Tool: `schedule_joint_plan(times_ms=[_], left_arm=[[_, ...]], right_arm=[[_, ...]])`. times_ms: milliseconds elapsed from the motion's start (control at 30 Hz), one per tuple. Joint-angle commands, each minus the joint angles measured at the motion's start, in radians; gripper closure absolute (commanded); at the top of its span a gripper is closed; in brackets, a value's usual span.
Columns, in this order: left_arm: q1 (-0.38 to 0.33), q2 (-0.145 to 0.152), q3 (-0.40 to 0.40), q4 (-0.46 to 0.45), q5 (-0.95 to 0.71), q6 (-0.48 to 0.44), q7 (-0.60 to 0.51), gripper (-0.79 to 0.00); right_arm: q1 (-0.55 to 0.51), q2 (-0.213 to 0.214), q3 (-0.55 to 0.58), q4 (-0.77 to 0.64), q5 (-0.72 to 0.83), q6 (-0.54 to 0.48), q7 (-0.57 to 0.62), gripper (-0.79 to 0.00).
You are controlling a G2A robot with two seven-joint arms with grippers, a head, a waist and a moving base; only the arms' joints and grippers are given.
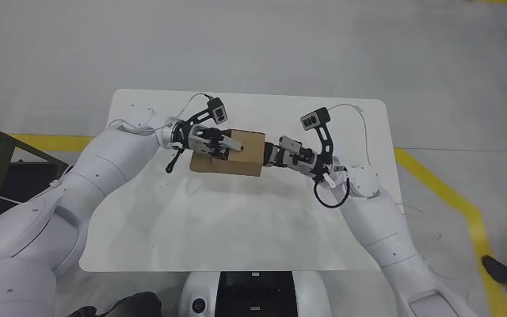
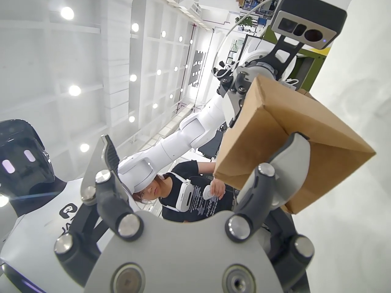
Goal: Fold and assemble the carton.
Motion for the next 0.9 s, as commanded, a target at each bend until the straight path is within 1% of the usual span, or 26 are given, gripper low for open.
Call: schedule_joint_plan(times_ms=[0,400,867], left_arm=[[0.000,-0.001,0.002,-0.001,-0.003,-0.001,0.000,0.000],[-0.004,-0.003,0.011,-0.003,-0.017,0.000,0.000,0.000],[0.002,0.017,0.001,0.015,-0.039,0.004,0.000,0.000]], right_arm=[[0.004,-0.002,-0.005,0.004,0.004,0.000,0.002,-0.785],[0.027,-0.012,-0.029,0.033,0.021,-0.002,0.012,-0.785],[-0.019,0.010,0.067,0.002,0.029,-0.007,0.017,-0.785]])
